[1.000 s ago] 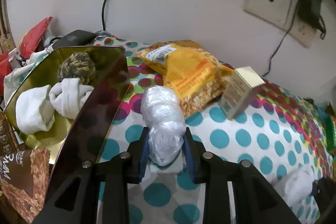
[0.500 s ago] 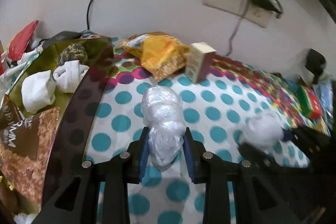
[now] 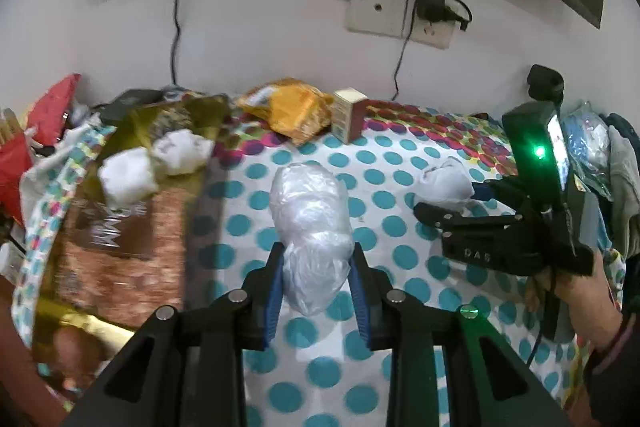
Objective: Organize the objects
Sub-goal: 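Carry the clear bag into the gold tray and open the left gripper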
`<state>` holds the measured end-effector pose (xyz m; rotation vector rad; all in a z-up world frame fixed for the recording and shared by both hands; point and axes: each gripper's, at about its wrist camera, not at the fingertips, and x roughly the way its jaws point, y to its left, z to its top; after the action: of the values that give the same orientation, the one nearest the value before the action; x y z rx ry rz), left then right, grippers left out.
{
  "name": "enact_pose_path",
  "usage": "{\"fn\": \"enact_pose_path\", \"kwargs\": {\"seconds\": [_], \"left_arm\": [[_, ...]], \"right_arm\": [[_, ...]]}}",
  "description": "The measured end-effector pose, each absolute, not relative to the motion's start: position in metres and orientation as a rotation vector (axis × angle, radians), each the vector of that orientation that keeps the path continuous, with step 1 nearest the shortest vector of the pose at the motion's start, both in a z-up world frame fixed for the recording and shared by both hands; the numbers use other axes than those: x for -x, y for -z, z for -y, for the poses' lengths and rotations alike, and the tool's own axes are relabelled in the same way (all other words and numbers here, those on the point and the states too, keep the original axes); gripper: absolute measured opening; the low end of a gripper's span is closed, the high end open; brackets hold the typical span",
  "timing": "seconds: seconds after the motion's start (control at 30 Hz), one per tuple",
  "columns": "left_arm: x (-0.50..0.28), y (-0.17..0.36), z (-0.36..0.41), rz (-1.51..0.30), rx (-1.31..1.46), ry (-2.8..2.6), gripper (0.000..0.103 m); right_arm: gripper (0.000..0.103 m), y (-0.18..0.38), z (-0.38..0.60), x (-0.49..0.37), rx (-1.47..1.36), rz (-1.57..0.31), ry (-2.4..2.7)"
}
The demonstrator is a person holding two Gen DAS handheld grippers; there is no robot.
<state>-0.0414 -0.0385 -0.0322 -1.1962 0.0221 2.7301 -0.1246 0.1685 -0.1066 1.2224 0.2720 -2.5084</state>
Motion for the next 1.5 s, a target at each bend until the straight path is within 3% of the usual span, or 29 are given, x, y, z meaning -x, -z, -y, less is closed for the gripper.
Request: {"fn": "enact_pose_path", "kwargs": {"seconds": [0.43, 0.87, 1.5], "left_arm": [[0.078, -0.013, 0.132, 0.058, 1.26, -2.831, 0.031], [0.153, 0.026, 0.159, 0.017, 1.463, -2.741, 0.031], [0.183, 0.054, 0.157, -0.114, 1.565, -2.716, 0.033]], "right_arm": [[0.056, 0.107, -0.169, 0.125, -1.225, -0.275, 2.51], [0.057, 0.108, -0.17, 0.126, -1.226, -0.271, 2.51], [0.06, 0.108, -0.171, 0.127, -1.227, -0.272, 2.508]]}}
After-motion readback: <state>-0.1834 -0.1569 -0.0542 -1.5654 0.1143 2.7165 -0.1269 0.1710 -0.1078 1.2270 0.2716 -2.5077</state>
